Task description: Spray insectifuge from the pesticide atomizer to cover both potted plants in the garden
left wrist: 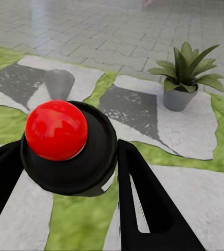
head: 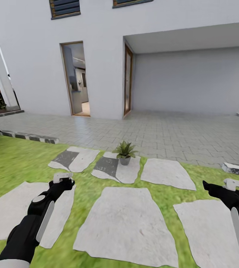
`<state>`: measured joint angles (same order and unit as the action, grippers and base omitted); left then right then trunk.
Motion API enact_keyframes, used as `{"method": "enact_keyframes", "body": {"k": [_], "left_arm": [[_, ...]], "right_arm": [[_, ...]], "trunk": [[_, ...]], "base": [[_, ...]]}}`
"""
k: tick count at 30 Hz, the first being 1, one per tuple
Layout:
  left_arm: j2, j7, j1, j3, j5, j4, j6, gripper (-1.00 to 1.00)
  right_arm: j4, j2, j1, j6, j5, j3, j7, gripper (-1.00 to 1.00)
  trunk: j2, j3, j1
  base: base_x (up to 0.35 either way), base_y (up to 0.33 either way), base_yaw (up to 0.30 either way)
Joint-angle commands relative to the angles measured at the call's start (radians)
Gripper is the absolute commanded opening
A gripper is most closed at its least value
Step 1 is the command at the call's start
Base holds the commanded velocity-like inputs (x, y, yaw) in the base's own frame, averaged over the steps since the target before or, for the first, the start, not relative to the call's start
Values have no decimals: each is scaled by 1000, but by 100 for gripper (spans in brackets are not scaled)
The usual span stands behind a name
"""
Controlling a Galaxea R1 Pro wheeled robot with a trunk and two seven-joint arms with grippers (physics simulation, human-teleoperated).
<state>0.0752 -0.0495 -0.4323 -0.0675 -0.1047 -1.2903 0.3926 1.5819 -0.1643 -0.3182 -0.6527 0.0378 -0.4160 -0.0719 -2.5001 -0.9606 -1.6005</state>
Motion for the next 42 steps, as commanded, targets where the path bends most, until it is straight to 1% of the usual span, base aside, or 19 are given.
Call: {"method": "enact_keyframes", "body": {"k": [1,20,42], "left_arm": [[0,-2,0,-2,-10,-1,6,-100],[0,-2,0,-2,-10,-1,6,-100],[0,-2,0,-2,-10,-1,6,-100]], "right_arm": [[1,0,-1,-5,4,-1,-3,100],[1,0,-1,-5,4,-3,-3,100],[1,0,-1,-5,4,-3,-3,100]], "trunk": [[0,0,0],[0,20,0],[0,21,0]], "base": [[330,97,-164],[330,97,-165],[327,97,-12]]}}
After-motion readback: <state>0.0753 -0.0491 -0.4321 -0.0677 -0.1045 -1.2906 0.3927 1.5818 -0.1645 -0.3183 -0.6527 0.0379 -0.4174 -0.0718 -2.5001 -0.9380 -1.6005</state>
